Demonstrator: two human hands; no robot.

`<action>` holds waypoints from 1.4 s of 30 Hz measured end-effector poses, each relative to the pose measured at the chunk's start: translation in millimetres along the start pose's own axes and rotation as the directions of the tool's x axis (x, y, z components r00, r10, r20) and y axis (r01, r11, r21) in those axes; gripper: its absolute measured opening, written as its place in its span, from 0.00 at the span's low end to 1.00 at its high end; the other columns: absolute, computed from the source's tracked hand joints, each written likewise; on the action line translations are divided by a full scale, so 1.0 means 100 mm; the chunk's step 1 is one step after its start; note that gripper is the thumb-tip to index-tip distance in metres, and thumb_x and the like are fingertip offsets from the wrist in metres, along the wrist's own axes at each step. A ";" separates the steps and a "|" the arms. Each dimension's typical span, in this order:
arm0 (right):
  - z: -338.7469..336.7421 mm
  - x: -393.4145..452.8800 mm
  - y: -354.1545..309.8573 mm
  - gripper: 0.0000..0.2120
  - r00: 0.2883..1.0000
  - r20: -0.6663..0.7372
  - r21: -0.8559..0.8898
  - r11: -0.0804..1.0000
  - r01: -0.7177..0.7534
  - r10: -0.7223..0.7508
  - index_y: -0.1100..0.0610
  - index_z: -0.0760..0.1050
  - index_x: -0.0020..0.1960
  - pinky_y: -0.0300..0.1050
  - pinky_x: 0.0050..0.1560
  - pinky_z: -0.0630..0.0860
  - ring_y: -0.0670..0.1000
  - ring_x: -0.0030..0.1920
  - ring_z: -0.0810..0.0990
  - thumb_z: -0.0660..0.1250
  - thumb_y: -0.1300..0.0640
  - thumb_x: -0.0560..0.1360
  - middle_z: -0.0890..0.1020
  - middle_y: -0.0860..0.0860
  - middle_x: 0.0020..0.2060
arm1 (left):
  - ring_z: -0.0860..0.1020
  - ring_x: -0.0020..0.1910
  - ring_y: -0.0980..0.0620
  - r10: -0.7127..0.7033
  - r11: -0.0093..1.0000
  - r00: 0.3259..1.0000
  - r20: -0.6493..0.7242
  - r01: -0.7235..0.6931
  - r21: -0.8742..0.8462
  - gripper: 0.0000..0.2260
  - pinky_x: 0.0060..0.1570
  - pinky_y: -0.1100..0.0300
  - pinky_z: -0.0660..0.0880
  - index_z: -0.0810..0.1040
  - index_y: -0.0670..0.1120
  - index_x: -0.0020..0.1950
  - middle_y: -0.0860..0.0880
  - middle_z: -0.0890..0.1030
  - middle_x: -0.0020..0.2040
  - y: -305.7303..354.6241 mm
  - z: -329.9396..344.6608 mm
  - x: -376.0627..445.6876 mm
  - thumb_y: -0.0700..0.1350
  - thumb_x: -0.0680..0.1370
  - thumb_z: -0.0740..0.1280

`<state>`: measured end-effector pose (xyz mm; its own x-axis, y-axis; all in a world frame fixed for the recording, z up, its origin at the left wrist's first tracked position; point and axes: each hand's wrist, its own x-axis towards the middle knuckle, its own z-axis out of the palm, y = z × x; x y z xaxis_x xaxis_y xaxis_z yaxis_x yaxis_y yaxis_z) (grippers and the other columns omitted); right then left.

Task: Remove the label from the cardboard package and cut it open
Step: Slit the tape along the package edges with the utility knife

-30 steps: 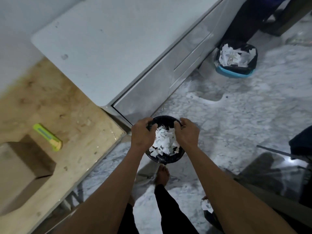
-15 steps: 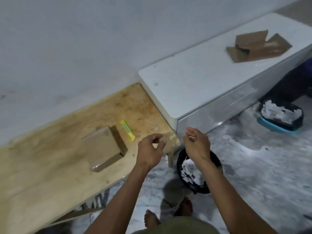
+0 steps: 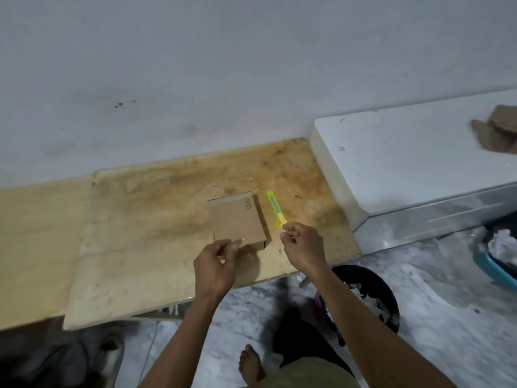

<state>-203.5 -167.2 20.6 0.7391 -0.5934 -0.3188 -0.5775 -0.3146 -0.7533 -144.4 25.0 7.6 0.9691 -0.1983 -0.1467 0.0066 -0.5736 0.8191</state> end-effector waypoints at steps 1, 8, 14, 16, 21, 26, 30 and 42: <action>0.05 0.08 -0.03 0.13 1.000 -0.001 -0.049 0.999 0.004 -0.004 0.57 0.79 0.61 0.34 0.50 0.72 0.48 0.50 0.82 0.65 0.56 0.79 0.84 0.52 0.54 | 0.80 0.50 0.52 -0.021 1.000 0.999 -0.025 0.021 -0.006 0.14 0.49 0.60 0.72 0.84 0.43 0.57 0.47 0.85 0.51 -0.04 0.00 0.03 0.52 0.78 0.70; 0.32 0.84 -0.05 0.14 0.998 -0.057 -0.267 0.964 -0.003 -0.013 0.59 0.78 0.62 0.48 0.55 0.74 0.58 0.56 0.80 0.62 0.59 0.78 0.83 0.57 0.56 | 0.74 0.65 0.40 -0.102 0.986 0.991 -0.088 0.113 0.126 0.18 0.57 0.56 0.68 0.76 0.43 0.68 0.39 0.76 0.65 -0.20 0.21 0.44 0.50 0.81 0.66; 0.41 1.32 0.02 0.16 0.994 -0.060 -0.269 0.957 -0.109 0.096 0.54 0.77 0.64 0.46 0.47 0.75 0.59 0.57 0.80 0.69 0.55 0.76 0.82 0.56 0.57 | 0.68 0.68 0.37 -0.115 0.973 0.990 -0.082 0.129 0.190 0.25 0.58 0.50 0.71 0.69 0.46 0.72 0.39 0.66 0.71 -0.19 0.44 0.82 0.58 0.80 0.64; 0.42 1.40 0.05 0.17 0.994 -0.064 -0.322 0.941 -0.101 0.085 0.54 0.77 0.63 0.47 0.47 0.75 0.60 0.58 0.78 0.71 0.55 0.75 0.81 0.57 0.56 | 0.67 0.69 0.37 -0.150 0.970 0.986 -0.071 0.161 0.180 0.25 0.60 0.47 0.72 0.68 0.49 0.72 0.40 0.64 0.73 -0.18 0.53 0.90 0.59 0.79 0.64; 0.45 1.50 0.13 0.18 0.999 -0.011 -0.391 0.920 -0.034 0.033 0.57 0.76 0.63 0.50 0.52 0.75 0.60 0.62 0.74 0.72 0.58 0.74 0.78 0.57 0.60 | 0.68 0.70 0.36 -0.163 0.959 0.985 -0.056 0.172 0.227 0.26 0.59 0.43 0.75 0.63 0.54 0.74 0.40 0.63 0.74 -0.21 0.64 0.97 0.64 0.79 0.59; 0.48 1.63 0.13 0.14 0.998 0.050 -0.348 0.937 -0.025 0.045 0.59 0.78 0.59 0.43 0.56 0.71 0.57 0.61 0.74 0.69 0.61 0.73 0.78 0.56 0.58 | 0.67 0.71 0.38 -0.170 0.938 0.984 -0.044 0.176 0.299 0.25 0.57 0.43 0.77 0.60 0.56 0.74 0.40 0.61 0.76 -0.18 0.62 0.96 0.64 0.80 0.55; 0.41 1.74 -0.14 0.12 0.988 0.143 -0.130 0.991 -0.032 0.050 0.57 0.73 0.61 0.35 0.35 0.69 0.52 0.45 0.77 0.66 0.59 0.78 0.79 0.52 0.48 | 0.69 0.70 0.38 -0.165 0.930 0.985 -0.042 0.170 0.327 0.24 0.53 0.41 0.79 0.60 0.56 0.74 0.40 0.62 0.76 -0.20 0.62 0.97 0.64 0.81 0.56; 0.56 1.93 -0.90 0.22 0.670 0.641 0.025 0.883 0.469 -0.374 0.53 0.67 0.73 0.46 0.49 0.80 0.50 0.47 0.84 0.60 0.65 0.80 0.83 0.48 0.46 | 0.69 0.71 0.40 -0.147 0.944 0.985 -0.091 0.168 0.284 0.25 0.52 0.42 0.79 0.60 0.56 0.76 0.44 0.62 0.77 -0.30 0.66 0.95 0.64 0.81 0.56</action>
<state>10.6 -212.1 -5.9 0.9336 0.1951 -0.3004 -0.1543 -0.5379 -0.8288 -68.9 -29.2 -68.0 0.9760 -0.0381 -0.2144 0.0987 -0.8002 0.5915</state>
